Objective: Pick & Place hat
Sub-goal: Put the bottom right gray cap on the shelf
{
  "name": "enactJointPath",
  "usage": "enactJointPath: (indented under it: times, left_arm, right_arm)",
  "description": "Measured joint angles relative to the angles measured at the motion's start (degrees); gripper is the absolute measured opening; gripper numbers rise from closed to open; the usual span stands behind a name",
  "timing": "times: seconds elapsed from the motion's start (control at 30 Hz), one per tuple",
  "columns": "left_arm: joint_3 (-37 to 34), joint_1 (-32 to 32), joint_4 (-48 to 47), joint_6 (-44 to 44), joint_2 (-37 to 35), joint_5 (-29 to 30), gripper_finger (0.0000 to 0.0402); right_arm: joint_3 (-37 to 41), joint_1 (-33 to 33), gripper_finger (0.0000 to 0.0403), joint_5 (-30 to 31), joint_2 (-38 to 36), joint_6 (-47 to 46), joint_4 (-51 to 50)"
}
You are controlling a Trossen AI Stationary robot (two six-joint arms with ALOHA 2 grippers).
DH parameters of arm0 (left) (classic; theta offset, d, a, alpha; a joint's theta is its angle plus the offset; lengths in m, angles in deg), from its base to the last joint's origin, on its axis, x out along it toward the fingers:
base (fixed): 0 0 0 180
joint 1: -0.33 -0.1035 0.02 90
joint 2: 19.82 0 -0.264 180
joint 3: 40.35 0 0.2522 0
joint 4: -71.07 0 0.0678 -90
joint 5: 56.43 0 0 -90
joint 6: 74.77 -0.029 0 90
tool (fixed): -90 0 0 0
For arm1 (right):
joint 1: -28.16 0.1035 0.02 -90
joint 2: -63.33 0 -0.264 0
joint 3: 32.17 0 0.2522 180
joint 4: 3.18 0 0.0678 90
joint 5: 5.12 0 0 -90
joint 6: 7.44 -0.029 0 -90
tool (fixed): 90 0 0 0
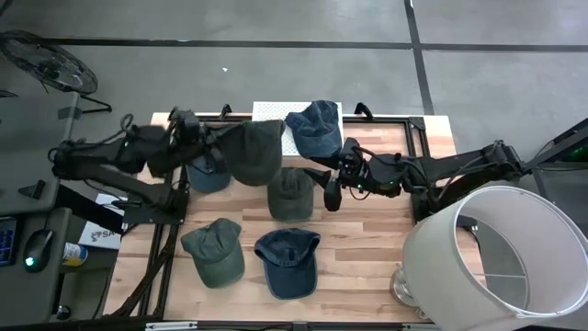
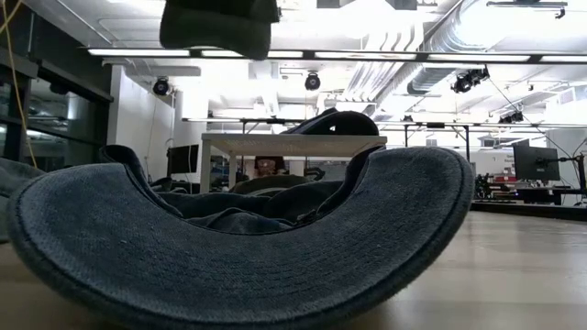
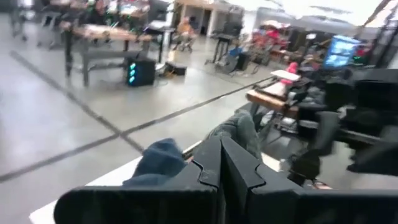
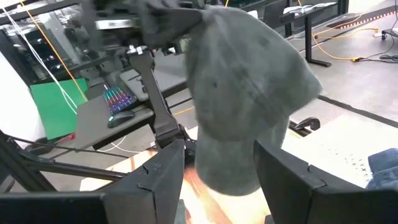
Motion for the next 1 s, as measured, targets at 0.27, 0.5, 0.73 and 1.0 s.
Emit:
enactJointPath:
  times: [0.27, 0.5, 0.73, 1.0]
  left_arm:
    - [0.2, -17.3, -0.8, 4.5, 1.8, -19.3, 0.0000]
    - [0.2, -27.9, 2.7, 7.5, 6.0, -34.4, 0.0000]
    - [0.2, -33.9, 6.9, 9.9, 10.6, -48.0, 0.0000]
    - [0.2, -37.5, 6.6, 8.8, 14.5, -50.8, 0.0000]
  right_arm:
    - [0.0, 0.0, 0.0186, 0.0, 0.0, 0.0, 0.0]
    - [0.0, 0.0, 0.0186, 0.0, 0.0, -0.4, -0.4]
    - [0.0, 0.0, 0.0186, 0.0, 0.0, -0.4, -0.8]
    - [0.0, 0.0, 0.0186, 0.3, 0.0, -1.5, -2.8]
